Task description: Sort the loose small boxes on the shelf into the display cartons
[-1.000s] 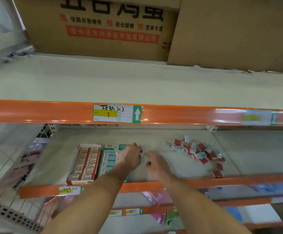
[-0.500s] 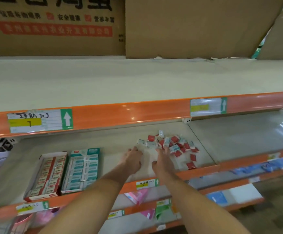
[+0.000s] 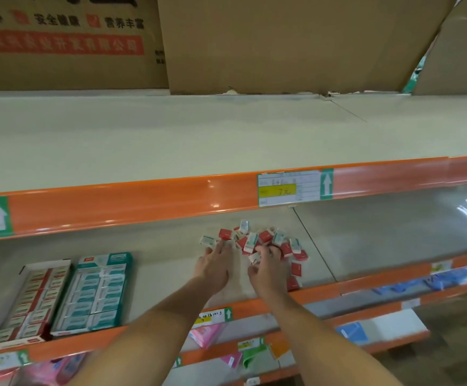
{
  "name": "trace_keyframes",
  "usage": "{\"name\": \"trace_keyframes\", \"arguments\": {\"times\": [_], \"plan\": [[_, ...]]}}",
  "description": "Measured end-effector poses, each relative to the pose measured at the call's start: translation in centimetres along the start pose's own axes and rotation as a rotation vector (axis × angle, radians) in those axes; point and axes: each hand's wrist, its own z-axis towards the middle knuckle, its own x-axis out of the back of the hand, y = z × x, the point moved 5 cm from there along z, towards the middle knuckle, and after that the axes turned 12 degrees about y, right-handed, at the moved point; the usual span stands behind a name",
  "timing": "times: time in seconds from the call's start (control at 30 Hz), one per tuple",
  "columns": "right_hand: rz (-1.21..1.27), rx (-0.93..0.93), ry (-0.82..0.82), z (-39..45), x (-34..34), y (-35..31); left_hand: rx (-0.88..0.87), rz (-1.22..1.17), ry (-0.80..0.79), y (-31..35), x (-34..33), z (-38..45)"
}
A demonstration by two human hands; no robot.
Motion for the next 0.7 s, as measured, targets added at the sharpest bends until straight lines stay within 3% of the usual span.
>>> {"name": "trace_keyframes", "arguments": {"times": [0.27, 0.5, 0.63, 0.7], "plan": [[0.001, 0.070, 0.004, 0.7, -1.2, 0.5, 0.197, -0.063, 0.121, -0.3, -1.3, -0.1], [0.219, 0.179, -0.106, -0.9, -2.8, -0.7, 0.212, -0.034, 0.173, -0.5, -1.1, -1.0], [0.298, 0.075, -0.071, -0.9, -3.5, -1.0, 0.171, -0.051, 0.213, -0.8, -1.3, -1.9], [0.332, 0.013, -0.060, -1.0, -3.8, -0.5, 0.193, -0.160, 0.317, -1.0, -1.3, -2.8]]}}
